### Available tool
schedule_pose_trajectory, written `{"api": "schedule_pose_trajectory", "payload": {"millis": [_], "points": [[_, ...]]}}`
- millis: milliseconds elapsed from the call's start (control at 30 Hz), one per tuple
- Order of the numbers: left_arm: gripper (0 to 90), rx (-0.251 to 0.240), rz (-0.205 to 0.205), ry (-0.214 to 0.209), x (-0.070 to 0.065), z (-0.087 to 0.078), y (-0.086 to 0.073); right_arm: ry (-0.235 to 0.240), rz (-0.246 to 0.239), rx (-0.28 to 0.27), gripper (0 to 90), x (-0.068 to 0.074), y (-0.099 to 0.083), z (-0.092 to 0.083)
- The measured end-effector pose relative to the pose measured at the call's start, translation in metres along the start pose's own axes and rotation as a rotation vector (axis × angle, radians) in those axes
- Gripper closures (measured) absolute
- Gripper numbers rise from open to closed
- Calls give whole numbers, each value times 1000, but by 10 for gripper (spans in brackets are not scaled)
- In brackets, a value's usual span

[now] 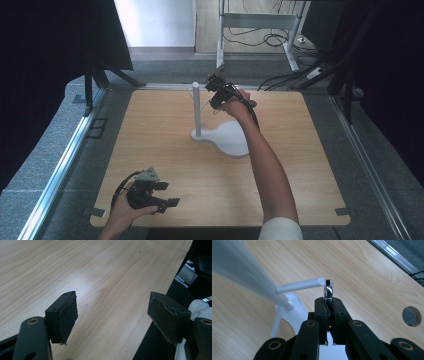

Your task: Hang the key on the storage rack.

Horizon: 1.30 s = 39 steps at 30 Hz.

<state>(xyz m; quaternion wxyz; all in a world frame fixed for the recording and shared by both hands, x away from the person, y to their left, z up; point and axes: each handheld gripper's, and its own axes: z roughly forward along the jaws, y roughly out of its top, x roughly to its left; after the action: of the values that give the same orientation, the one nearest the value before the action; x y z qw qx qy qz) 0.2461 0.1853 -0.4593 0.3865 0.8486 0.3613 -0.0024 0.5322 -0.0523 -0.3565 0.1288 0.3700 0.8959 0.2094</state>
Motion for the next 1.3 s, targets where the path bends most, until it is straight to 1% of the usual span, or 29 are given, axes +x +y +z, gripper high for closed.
{"api": "schedule_pose_trajectory", "payload": {"millis": [133, 233, 267, 500, 567, 633, 800, 1167, 1300], "points": [[245, -4, -1, 1, 1, -2, 0, -5, -4, 11, 847, 0, 1, 2], [245, -4, 0, 2, 1, -2, 0, -9, -1, 8, 846, -2, 1, 2], [245, -3, 0, 1, 1, -2, 0, -9, 6, 5, 846, -3, 1, 1], [245, -1, 0, -1, 1, -1, 0, -20, 5, -7, 847, -6, 3, -3], [245, -1, -1, -2, 1, -1, 0, -20, 3, -8, 846, -4, 5, -4], [245, 0, -1, -2, 1, -1, 0, -10, 1, -9, 846, -2, 6, -4], [245, -2, 1, -1, 0, -1, 0, -15, -7, -7, 847, 2, 7, -5], [245, 2, 3, 1, 0, -1, 0, -12, -23, -20, 846, 10, 4, -6], [245, 3, 4, -1, -1, 0, 1, -10, -37, -20, 845, 13, 3, -7]]}}
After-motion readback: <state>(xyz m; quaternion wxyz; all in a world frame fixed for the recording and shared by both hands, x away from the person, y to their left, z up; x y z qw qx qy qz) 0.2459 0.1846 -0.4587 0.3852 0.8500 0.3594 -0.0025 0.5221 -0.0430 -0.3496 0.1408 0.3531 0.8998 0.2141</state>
